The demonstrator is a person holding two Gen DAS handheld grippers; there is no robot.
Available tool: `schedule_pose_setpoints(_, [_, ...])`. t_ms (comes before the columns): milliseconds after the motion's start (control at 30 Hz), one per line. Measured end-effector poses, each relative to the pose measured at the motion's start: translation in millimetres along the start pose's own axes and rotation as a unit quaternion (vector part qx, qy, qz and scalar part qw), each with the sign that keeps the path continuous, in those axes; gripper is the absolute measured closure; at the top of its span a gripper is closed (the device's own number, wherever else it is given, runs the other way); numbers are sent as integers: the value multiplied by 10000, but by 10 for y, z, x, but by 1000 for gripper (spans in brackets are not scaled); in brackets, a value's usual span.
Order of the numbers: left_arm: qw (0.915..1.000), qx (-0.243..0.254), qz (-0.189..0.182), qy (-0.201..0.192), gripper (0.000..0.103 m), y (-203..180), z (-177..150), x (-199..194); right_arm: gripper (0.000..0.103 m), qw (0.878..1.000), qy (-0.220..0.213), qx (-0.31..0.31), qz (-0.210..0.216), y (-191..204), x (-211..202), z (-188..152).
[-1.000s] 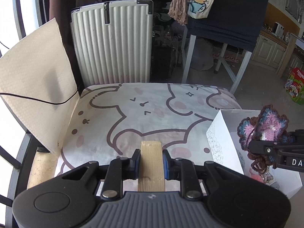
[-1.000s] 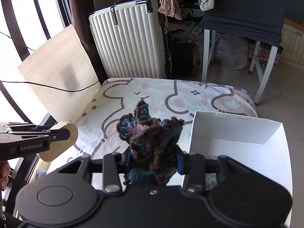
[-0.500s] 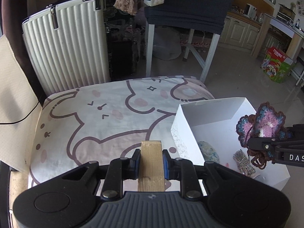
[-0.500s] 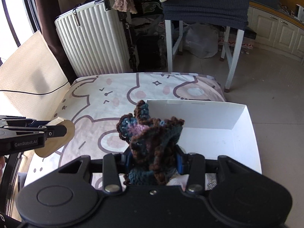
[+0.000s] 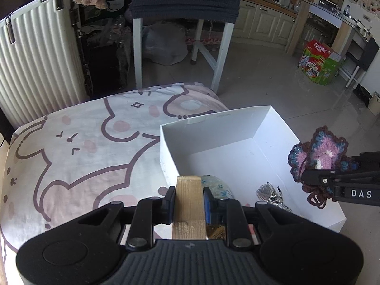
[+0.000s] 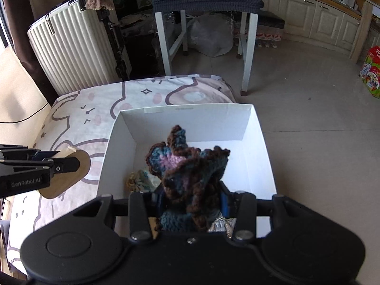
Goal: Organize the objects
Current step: 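Lift and carry the block and flower over the white box with both tools, then lower the block and flower into the box and open both tools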
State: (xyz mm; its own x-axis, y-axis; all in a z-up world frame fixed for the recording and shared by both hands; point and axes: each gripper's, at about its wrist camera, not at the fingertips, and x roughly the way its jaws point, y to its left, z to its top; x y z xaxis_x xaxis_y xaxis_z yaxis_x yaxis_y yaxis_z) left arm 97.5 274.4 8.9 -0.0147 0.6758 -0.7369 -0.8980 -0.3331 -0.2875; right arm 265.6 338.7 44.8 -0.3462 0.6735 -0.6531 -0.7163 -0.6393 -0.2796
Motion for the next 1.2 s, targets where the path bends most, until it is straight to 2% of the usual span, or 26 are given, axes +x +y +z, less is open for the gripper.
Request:
schedule_pose_setpoints(433, [9983, 490, -250, 174, 79, -488, 109, 328, 59, 9997, 179, 93, -153, -268, 197, 2])
schedule_pose_setpoints(600, [9937, 1033, -315, 299, 79, -662, 138, 515, 59, 9991, 313, 28, -269, -322, 450, 127])
schedule_pose_setpoints(833, [9871, 1459, -404, 529, 79, -791, 180, 867, 59, 9978, 546, -103, -372, -332, 941, 341])
schedule_pose_setpoints(967, [9860, 1435, -606, 602, 79, -811, 203, 1100, 59, 9970, 618, -197, -415, -319, 1212, 424])
schedule_pose_setpoints(1200, [9794, 1502, -1168, 680, 79, -955, 166, 1486, 59, 9959, 697, -346, -451, -323, 1550, 508])
